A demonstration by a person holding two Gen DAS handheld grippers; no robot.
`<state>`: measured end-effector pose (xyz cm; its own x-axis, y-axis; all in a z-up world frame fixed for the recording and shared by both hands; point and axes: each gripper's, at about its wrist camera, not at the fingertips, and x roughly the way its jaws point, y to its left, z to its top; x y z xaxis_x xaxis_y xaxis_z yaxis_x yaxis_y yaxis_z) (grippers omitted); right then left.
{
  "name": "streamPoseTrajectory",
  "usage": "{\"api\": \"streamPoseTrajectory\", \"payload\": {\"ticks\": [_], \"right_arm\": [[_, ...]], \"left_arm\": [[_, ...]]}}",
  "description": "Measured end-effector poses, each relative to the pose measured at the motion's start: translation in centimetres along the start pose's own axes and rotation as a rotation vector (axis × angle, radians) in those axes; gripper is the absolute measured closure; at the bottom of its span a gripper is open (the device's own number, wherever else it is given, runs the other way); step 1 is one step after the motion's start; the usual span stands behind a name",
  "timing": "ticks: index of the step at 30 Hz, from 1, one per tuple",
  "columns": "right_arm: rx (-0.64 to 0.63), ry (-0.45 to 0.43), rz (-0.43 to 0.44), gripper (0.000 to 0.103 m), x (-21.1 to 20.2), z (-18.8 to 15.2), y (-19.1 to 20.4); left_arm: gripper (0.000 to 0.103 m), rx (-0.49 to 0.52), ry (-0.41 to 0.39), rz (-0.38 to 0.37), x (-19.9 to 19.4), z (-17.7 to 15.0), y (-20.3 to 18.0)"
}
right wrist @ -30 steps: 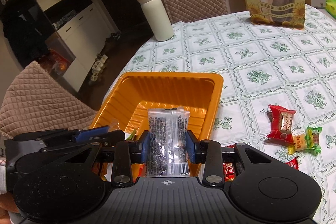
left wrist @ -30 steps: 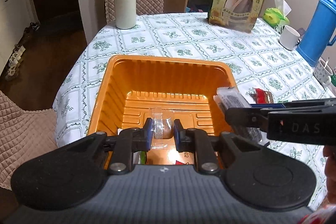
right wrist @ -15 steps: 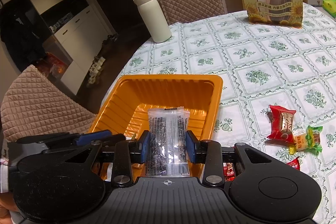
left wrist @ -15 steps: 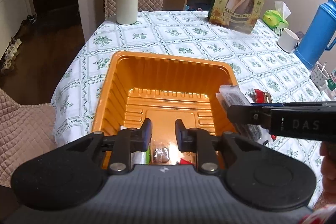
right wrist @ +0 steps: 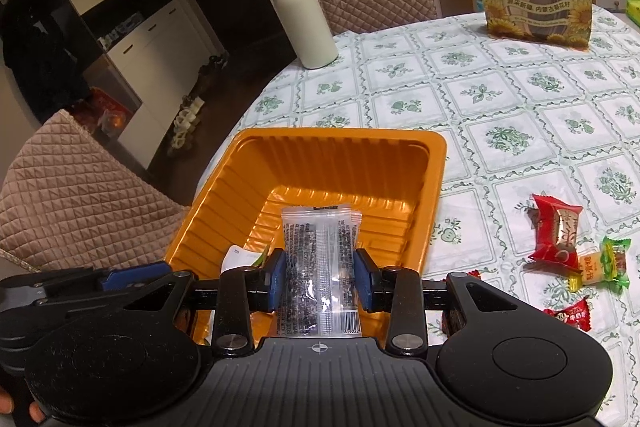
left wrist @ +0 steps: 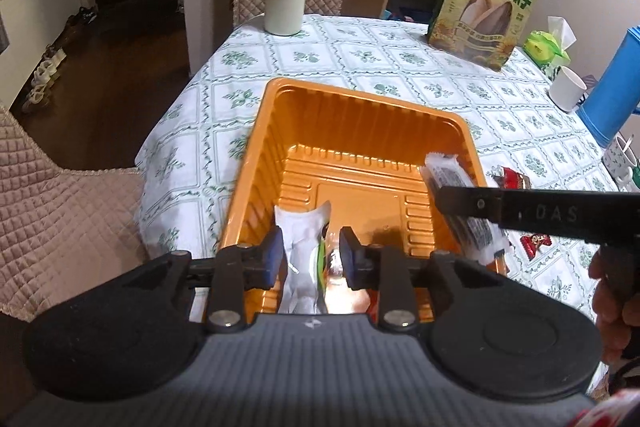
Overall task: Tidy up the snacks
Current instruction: 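Carry both snacks over the orange tray and open both grippers to drop them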
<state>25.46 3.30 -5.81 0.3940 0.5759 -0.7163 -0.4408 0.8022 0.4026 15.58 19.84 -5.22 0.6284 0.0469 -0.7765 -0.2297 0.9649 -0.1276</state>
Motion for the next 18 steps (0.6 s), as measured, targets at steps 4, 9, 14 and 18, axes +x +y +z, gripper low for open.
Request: {"api": "streamPoseTrajectory", "payload": {"ticks": [4, 9, 14, 18], "right_arm": [[0.015, -0.022, 0.019, 0.063, 0.1, 0.0, 0.1], [0.016, -0.017, 0.019, 0.054, -0.3, 0.0, 0.0], [0.005, -0.003, 0.029, 0.053, -1.3, -0.5, -0.1], [-0.006, 0.002, 0.03, 0.052, -2.1, -1.2, -0.2]], "left_arm": [[0.07, -0.01, 0.002, 0.006, -0.5, -0.4, 0.2], [0.07, -0.023, -0.006, 0.013, -1.3, -0.9, 0.2], [0.068, -0.028, -0.014, 0.014, -2.1, -1.2, -0.1], [0.067, -0.026, -0.022, 0.018, -2.8, -1.4, -0.5]]}}
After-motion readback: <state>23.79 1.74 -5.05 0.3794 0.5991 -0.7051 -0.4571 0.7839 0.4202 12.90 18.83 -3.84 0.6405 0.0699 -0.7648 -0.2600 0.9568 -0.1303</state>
